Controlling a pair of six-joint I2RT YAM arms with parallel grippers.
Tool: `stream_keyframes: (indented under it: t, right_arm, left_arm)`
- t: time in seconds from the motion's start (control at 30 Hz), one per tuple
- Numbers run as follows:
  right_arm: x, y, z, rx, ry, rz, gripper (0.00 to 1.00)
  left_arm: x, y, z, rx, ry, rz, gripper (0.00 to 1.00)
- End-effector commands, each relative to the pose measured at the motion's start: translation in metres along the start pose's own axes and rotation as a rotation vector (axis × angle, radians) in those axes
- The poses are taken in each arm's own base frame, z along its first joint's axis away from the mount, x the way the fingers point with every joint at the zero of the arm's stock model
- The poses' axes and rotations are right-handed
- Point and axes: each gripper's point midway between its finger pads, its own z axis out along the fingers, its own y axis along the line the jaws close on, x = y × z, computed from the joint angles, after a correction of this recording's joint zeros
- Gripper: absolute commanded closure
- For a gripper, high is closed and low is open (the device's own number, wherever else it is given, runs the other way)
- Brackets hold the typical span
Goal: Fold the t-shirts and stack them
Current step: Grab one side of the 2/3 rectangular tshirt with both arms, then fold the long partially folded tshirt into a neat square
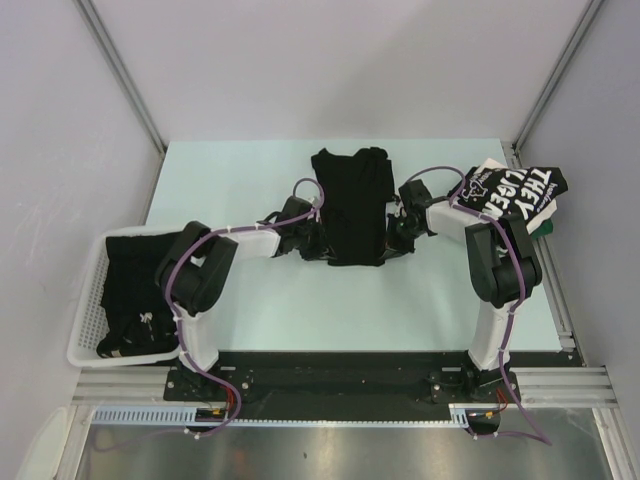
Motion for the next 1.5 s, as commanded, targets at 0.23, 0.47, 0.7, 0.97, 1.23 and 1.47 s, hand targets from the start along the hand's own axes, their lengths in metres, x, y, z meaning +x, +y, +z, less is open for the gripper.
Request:
stream_keyframes:
  t: [0.23, 0.47, 0.7, 0.97, 1.23, 1.47]
  right_arm:
    - [0.057, 0.015, -0.026, 0.086, 0.133, -0.054, 1.0]
    - [0.107, 0.035, -0.038, 0.102, 0.205, -0.073, 1.0]
    - [0.134, 0.043, -0.072, 0.114, 0.175, -0.072, 1.0]
    - [0.07, 0.05, -0.098, 0.032, 0.013, -0.02, 1.0]
    - [0.001, 0.066, -0.103, -0.008, -0.08, -0.043, 1.0]
    - [-0.056, 0.07, -0.103, 0.014, -0.142, -0.058, 1.0]
  left_arm:
    - [0.039, 0.011, -0.041, -0.025, 0.069, 0.048, 0.91]
    - [0.073, 0.004, -0.071, -0.014, 0.121, 0.077, 0.89]
    - [0.088, -0.007, -0.116, -0.017, 0.127, 0.116, 0.88]
    - [0.035, -0.041, -0.134, -0.015, 0.024, 0.225, 0.87]
    - [-0.018, -0.065, -0.11, 0.008, -0.013, 0.258, 0.87]
    - [-0.065, -0.061, -0.101, -0.004, -0.065, 0.261, 0.87]
